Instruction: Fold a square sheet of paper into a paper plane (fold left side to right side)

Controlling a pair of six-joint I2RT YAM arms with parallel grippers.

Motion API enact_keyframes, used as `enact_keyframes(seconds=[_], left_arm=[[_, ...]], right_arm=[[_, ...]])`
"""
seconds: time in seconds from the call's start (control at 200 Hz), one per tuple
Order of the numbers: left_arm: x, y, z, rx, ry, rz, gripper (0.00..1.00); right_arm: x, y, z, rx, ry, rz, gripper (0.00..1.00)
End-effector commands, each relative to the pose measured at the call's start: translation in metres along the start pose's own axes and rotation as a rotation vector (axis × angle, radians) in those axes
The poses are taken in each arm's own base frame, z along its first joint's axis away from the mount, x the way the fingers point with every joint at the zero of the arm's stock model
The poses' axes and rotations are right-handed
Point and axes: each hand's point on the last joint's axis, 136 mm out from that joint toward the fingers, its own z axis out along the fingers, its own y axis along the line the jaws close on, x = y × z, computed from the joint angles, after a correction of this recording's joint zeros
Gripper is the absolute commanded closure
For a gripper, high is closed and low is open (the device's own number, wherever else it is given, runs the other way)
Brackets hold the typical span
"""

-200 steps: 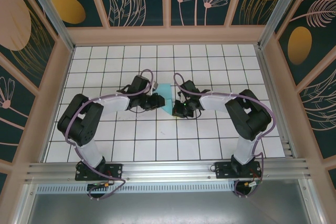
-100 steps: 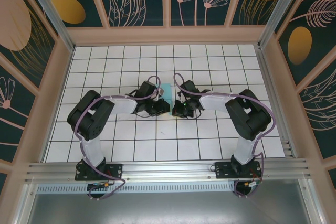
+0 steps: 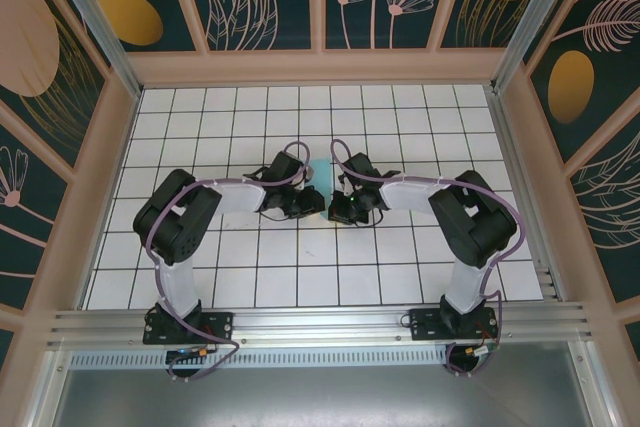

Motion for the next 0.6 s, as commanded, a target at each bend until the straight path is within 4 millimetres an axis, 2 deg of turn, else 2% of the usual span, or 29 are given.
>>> enact_keyframes(seconds=[0.0, 0.23, 0.596], left_arm=[[-0.033, 0.034, -0.005, -0.124, -0.105, -0.013, 0.78], [-0.053, 0.040, -0.012, -0.126, -0.143, -0.023, 0.78], [-0.072, 0.081, -0.020, -0.201, -0.173, -0.056, 0.76]], right_arm=[[0.039, -0.073, 0.013, 0.261, 0.117, 0.084, 1.00], [0.041, -0.073, 0.013, 0.264, 0.121, 0.085, 1.00], [0.040, -0.072, 0.012, 0.266, 0.120, 0.079, 1.00]])
